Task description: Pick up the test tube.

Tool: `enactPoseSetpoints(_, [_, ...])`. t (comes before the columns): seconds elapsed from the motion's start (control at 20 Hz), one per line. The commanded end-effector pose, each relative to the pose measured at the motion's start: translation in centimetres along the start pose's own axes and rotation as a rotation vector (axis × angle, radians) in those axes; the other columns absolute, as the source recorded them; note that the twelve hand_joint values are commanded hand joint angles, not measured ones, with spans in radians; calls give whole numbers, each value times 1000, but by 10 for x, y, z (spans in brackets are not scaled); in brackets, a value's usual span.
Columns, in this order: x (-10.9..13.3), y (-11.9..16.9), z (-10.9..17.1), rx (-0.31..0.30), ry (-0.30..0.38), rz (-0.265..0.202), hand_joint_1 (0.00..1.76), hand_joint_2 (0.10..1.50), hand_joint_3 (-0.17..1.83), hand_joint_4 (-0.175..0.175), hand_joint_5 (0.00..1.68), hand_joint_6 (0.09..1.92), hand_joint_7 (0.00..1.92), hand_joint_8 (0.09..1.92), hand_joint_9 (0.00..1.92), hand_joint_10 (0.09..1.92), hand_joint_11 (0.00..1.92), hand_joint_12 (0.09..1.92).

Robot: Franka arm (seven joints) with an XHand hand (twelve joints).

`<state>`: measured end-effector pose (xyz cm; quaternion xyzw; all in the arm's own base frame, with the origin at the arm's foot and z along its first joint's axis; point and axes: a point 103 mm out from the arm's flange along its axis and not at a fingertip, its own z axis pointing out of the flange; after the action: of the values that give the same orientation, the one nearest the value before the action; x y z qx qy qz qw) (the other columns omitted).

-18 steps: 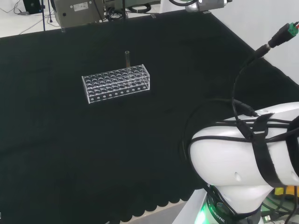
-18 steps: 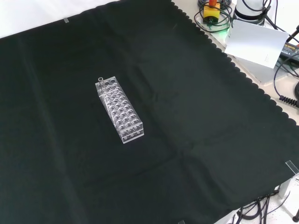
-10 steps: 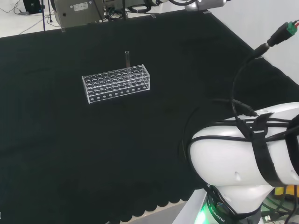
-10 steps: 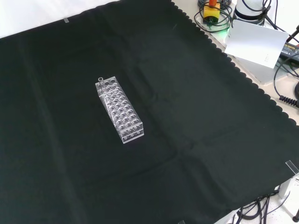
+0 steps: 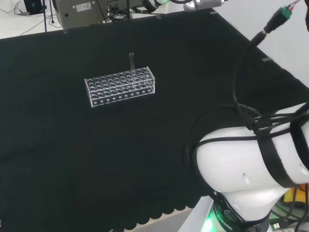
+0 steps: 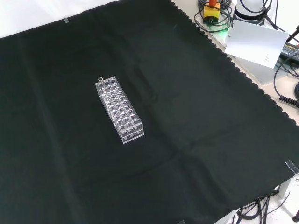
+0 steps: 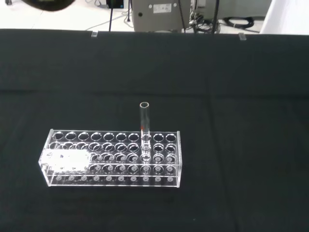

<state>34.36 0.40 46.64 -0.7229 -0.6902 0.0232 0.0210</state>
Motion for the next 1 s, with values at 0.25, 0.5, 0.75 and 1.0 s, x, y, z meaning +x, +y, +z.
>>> enactPoseSetpoints(0.25, [5, 75, 19, 73, 95, -69, 732, 775, 295, -102, 283, 87, 153, 863, 70, 945, 6, 1564])
enactPoseSetpoints(0.5, [11, 103, 37, 134, 100, -78, 780, 784, 333, -131, 430, 165, 375, 889, 273, 929, 119, 1564])
enactPoseSetpoints(0.75, [17, 132, 65, 207, 86, -78, 807, 765, 393, -142, 404, 346, 475, 881, 379, 889, 190, 1537])
enactPoseSetpoints(1.0, [21, 158, 91, 259, 71, -76, 849, 747, 432, -146, 352, 502, 521, 893, 428, 886, 224, 1529])
